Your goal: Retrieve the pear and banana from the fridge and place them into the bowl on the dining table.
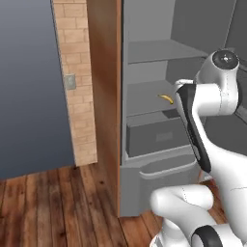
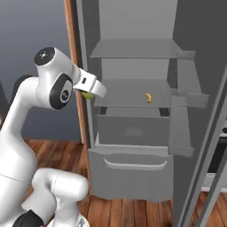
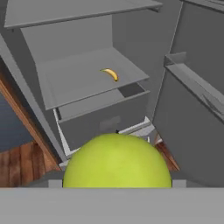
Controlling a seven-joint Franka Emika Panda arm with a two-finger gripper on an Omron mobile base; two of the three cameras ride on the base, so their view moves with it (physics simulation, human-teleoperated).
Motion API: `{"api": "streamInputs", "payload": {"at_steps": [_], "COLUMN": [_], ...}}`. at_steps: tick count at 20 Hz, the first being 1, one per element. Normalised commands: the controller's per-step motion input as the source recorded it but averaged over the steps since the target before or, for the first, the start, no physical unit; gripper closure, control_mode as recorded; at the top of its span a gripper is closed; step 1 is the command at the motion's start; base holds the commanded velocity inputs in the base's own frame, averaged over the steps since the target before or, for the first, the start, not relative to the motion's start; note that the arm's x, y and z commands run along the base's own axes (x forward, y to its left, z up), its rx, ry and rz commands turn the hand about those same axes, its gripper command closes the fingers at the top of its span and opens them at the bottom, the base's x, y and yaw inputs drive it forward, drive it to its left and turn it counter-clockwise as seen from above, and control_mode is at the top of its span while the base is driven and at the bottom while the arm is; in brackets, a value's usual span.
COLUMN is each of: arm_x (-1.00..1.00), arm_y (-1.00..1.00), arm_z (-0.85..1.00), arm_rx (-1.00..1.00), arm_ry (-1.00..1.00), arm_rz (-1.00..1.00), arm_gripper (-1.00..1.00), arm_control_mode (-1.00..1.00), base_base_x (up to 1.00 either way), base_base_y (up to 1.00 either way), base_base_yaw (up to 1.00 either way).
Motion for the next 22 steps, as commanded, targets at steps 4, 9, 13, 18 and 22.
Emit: {"api": "streamInputs", "payload": {"at_steps": [4, 9, 13, 18, 22], "arm_x": [0.00, 0.00, 0.00, 0.00, 0.00], "arm_y": [0.00, 0.00, 0.00, 0.00, 0.00], "arm_z": [0.00, 0.00, 0.00, 0.00, 0.00], "arm_rx": [0.00, 0.00, 0.00, 0.00, 0.00], "arm_ry": [0.00, 0.00, 0.00, 0.00, 0.00], "arm_rz": [0.00, 0.00, 0.00, 0.00, 0.00], "arm_gripper": [1.00, 1.00, 1.00, 1.00, 1.00], "arm_control_mode": [1.00, 1.00, 1.00, 1.00, 1.00], "base_base_x": [-0.58, -0.61, -0.66, -0.68, -0.69], "base_base_y": [0.28, 0.13, 0.21, 0.28, 0.32], "base_base_yaw": [-0.46, -0.53, -0.52, -0.51, -0.51]}}
